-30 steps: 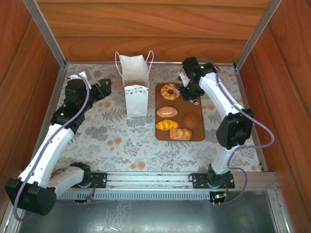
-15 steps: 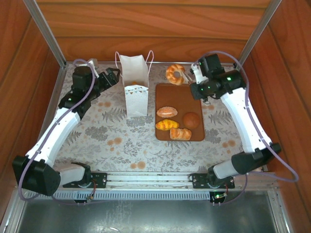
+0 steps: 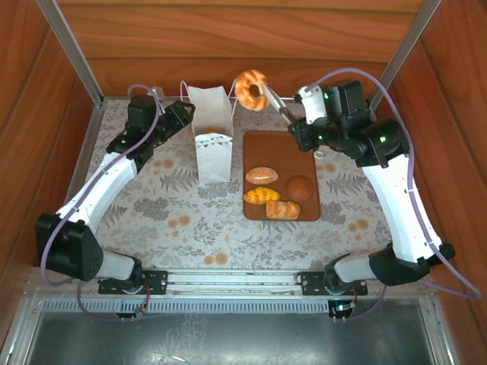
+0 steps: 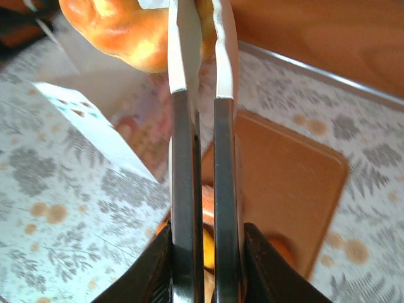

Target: Place the fake bread into the paper bag

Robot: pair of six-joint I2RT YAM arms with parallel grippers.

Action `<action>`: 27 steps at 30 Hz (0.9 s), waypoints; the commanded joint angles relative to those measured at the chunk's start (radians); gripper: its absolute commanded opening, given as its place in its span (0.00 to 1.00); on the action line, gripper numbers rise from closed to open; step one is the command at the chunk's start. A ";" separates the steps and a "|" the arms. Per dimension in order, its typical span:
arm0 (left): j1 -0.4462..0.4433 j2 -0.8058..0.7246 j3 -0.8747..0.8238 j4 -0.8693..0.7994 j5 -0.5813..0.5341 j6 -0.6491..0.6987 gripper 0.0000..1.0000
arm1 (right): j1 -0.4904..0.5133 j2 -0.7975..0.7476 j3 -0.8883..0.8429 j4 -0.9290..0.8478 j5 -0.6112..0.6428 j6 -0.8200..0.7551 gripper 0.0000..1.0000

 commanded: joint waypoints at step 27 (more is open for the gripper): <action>-0.016 -0.010 -0.061 0.024 -0.045 -0.024 0.26 | 0.107 0.467 0.232 0.036 0.021 0.061 0.29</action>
